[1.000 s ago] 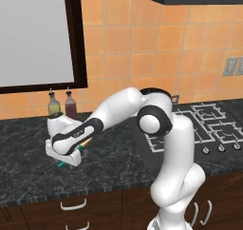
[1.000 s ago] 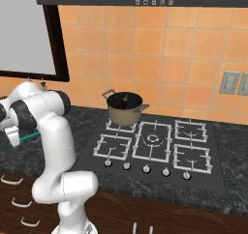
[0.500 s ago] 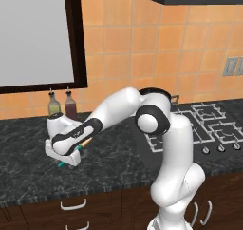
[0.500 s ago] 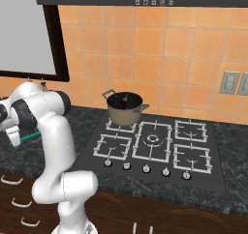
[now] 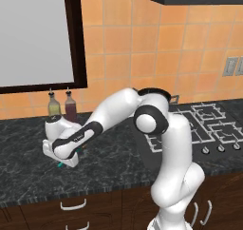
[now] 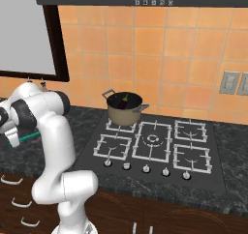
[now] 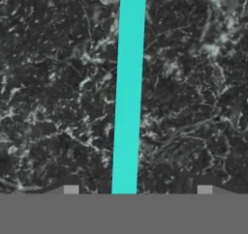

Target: Put the eggplant and bell pepper in the pot. Retrieve the spatula and lightly stir the vegetables in the pot.

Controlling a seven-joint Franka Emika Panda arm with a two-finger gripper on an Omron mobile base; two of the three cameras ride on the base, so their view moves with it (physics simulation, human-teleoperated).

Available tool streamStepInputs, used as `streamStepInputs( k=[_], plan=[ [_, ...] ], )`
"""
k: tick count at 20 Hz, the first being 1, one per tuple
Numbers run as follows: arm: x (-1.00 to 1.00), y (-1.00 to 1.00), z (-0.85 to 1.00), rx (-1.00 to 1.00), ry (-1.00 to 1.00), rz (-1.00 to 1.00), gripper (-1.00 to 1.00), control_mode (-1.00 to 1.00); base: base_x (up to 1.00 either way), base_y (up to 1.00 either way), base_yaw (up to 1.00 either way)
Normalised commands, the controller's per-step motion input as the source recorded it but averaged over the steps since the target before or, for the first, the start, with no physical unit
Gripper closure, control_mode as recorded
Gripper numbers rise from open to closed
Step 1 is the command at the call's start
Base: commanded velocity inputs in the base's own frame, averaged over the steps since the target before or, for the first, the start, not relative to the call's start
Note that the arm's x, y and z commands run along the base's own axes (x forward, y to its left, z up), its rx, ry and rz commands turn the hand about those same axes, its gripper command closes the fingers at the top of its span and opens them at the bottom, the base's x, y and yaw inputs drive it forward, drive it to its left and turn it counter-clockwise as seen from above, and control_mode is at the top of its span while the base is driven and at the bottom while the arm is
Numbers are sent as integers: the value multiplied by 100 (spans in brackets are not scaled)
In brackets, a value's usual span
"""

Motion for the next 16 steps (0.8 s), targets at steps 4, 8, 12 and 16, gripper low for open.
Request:
streamStepInputs(
  k=[4, 8, 12, 16],
  plan=[
    [0, 0, -28, 3, -5, 0, -100, -100, 0, 0, 0],
    [0, 0, -41, 10, -10, 0, 100, -100, 0, 0, 0],
    [0, 0, -58, 16, -5, 0, 100, -100, 0, 0, 0],
    [1, 0, -54, 16, 0, 0, 100, -100, 0, 0, 0]
  ],
)
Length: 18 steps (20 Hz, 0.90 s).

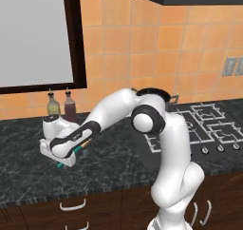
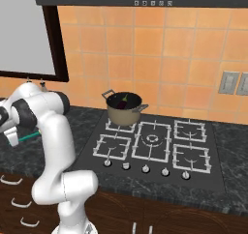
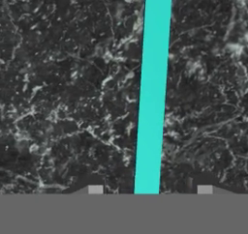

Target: Put the eggplant and bell pepper in the pot. Retrieve the spatula and lightly stir the vegetables in the pot.

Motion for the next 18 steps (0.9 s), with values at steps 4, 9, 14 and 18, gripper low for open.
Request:
streamStepInputs(
  k=[4, 9, 14, 18],
  plan=[
    [0, -1, -52, 17, -5, 0, 100, -100, 0, 0, 0],
    [0, 0, -51, 19, -12, 0, 100, -100, 0, 0, 0],
    [0, -2, -29, 20, -18, 0, 100, -100, 0, 0, 0],
    [0, -5, -29, 18, -11, 0, 100, -100, 0, 0, 0]
  ],
)
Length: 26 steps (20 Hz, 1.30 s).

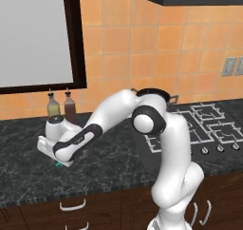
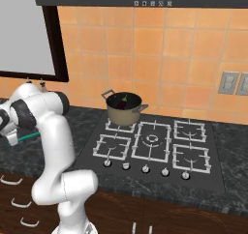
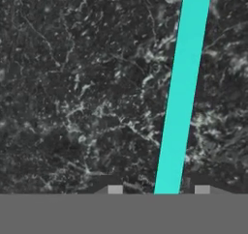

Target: Put the eggplant and bell pepper in the pot. Retrieve the spatula and lightly stir the vegetables in the pot.

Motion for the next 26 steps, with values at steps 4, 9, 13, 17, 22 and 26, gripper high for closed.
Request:
streamStepInputs(
  k=[4, 9, 13, 17, 22, 26],
  plan=[
    [0, -6, -26, 13, -3, 0, 100, -100, 0, 0, 0],
    [0, 0, -5, 0, 5, 0, 100, -100, 0, 0, 0],
    [0, 0, -1, 0, 0, 0, 100, -100, 0, 0, 0],
    [0, 0, -26, -2, 0, 0, 100, -100, 0, 0, 0],
    [-2, 0, -67, -2, 0, 0, 100, -100, 0, 0, 0],
    [0, 0, -69, -1, 1, 0, 100, -100, 0, 0, 0]
  ],
)
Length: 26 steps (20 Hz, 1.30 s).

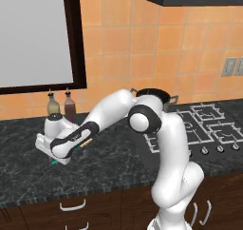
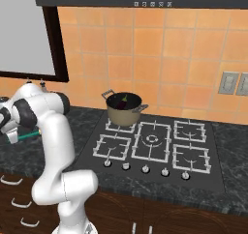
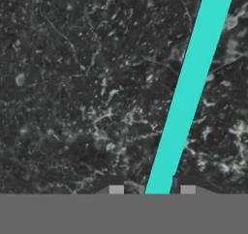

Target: Put the eggplant and bell pepper in the pot. Retrieve the spatula and lightly stir the vegetables in the pot.

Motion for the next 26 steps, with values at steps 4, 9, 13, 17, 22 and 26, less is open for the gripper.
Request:
streamStepInputs(
  k=[4, 9, 13, 17, 22, 26],
  plan=[
    [0, -4, -100, 0, 8, 0, 100, -100, 0, 0, 0],
    [-27, -34, -94, 0, 13, 0, 100, -100, 0, 0, 0],
    [-19, -31, -86, 1, 8, 0, 100, -100, 0, 0, 0],
    [0, -3, -31, 0, 3, 0, 100, -100, 0, 0, 0],
    [-9, 1, 0, -1, 0, 0, 100, -100, 0, 0, 0],
    [-42, -10, 15, 0, -16, 0, 100, -100, 0, 0, 0]
  ],
)
